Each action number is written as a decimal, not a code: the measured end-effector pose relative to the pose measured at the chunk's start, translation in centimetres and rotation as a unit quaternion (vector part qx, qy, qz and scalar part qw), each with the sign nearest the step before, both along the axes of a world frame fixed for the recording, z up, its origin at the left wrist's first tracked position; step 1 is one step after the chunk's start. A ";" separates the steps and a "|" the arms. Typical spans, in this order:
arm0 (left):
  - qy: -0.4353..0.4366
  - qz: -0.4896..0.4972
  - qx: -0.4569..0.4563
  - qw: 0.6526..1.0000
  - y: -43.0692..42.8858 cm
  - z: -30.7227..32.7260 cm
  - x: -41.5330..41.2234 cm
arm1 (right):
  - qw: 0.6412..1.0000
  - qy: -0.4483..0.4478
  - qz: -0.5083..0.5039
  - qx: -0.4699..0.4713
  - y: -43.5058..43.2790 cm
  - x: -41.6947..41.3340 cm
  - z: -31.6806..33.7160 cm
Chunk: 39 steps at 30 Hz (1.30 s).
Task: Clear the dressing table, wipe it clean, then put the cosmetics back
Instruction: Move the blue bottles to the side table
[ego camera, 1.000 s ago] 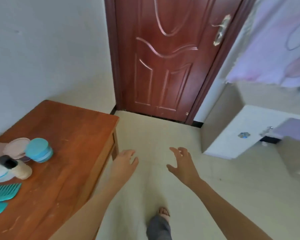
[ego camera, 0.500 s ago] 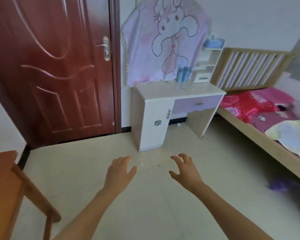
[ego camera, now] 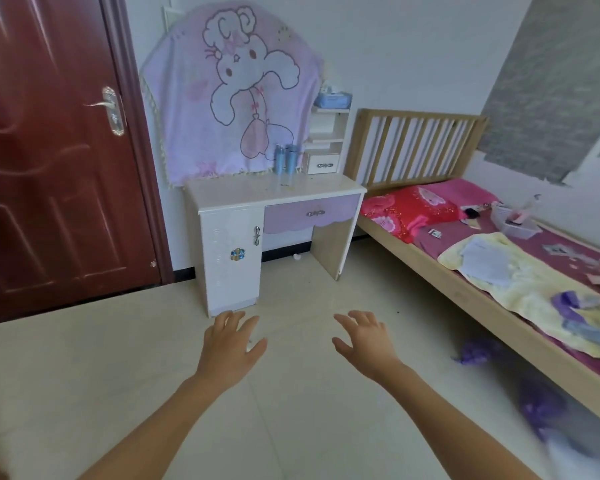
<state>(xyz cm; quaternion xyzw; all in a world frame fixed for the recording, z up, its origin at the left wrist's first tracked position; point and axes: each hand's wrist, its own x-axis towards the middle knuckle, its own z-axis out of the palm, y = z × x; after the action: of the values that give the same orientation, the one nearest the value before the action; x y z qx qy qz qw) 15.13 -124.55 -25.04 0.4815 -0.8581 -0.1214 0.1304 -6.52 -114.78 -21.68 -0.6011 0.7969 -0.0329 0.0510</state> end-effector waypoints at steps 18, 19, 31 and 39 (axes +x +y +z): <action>0.046 0.013 0.006 0.999 -14.3 2.1 -19.9 | 0.998 0.066 -0.009 -0.012 -11.1 -21.1 4.8; 0.051 0.007 0.008 0.999 -15.2 2.2 -21.3 | 0.998 0.064 -0.015 -0.011 -11.7 -22.5 4.7; 0.019 0.002 0.026 0.999 -22.2 0.1 -37.8 | 0.999 -0.013 -0.039 -0.008 -17.3 -39.5 0.8; 0.117 0.105 0.004 0.988 -27.6 2.3 -46.2 | 0.998 -0.036 0.046 -0.028 -28.0 -49.7 2.2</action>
<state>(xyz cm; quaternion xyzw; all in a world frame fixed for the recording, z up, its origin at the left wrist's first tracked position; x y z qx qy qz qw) -31.05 -152.19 -22.71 0.5522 -0.7811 -0.1654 0.2399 -56.22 -142.81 -19.46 -0.6367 0.7648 -0.0745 0.0643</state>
